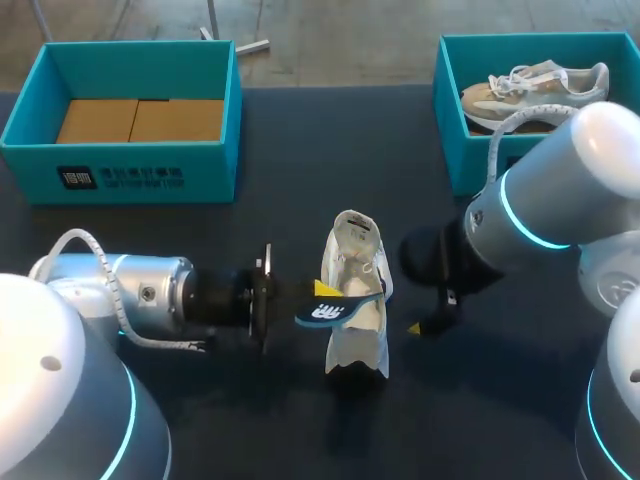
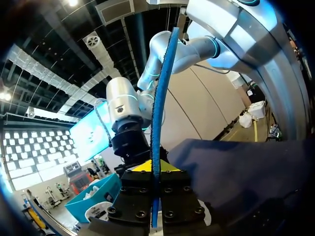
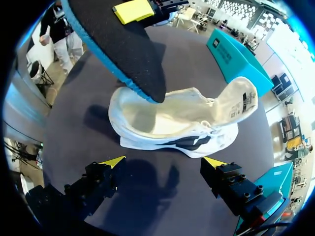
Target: Take the shoe out of the shoebox, open the shoe tongue, remove and reinsert the insole, then place the shoe into the shoebox
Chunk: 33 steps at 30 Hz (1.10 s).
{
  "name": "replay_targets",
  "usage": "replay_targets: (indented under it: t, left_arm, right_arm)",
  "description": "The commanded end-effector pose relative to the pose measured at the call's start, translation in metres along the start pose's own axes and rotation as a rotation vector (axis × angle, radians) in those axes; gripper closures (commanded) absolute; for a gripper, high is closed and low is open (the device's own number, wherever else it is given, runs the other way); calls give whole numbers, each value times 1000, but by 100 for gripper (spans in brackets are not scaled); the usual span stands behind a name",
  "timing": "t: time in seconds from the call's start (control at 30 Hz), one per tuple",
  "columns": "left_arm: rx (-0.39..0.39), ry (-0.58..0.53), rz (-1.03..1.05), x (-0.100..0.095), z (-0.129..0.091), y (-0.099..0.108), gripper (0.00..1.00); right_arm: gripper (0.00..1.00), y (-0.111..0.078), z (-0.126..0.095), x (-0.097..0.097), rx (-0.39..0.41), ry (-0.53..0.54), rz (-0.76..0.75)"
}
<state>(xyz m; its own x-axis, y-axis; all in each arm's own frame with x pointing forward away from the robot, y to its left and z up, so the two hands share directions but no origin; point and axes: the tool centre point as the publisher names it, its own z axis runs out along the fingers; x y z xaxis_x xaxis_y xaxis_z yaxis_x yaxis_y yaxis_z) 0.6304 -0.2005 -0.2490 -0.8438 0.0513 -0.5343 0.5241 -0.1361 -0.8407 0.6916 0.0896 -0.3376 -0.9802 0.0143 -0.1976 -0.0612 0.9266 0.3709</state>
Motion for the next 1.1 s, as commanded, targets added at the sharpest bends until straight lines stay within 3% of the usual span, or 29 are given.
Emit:
replay_targets:
  t: [0.03, 0.53, 0.9, 1.1]
  left_arm:
    - [9, -4, 1, 2, 9, 13, 100]
    - [0, -11, 11, 3, 7, 16, 100]
    - [-8, 9, -2, 5, 4, 37, 100]
    - [-7, 16, -3, 2, 9, 38, 100]
  right_arm:
    - [0, 0, 0, -6, -5, 3, 4]
    - [0, 0, -1, -11, 1, -48, 41]
    - [0, 0, -1, -11, 1, -48, 41]
    - [0, 0, -1, -11, 1, -48, 41]
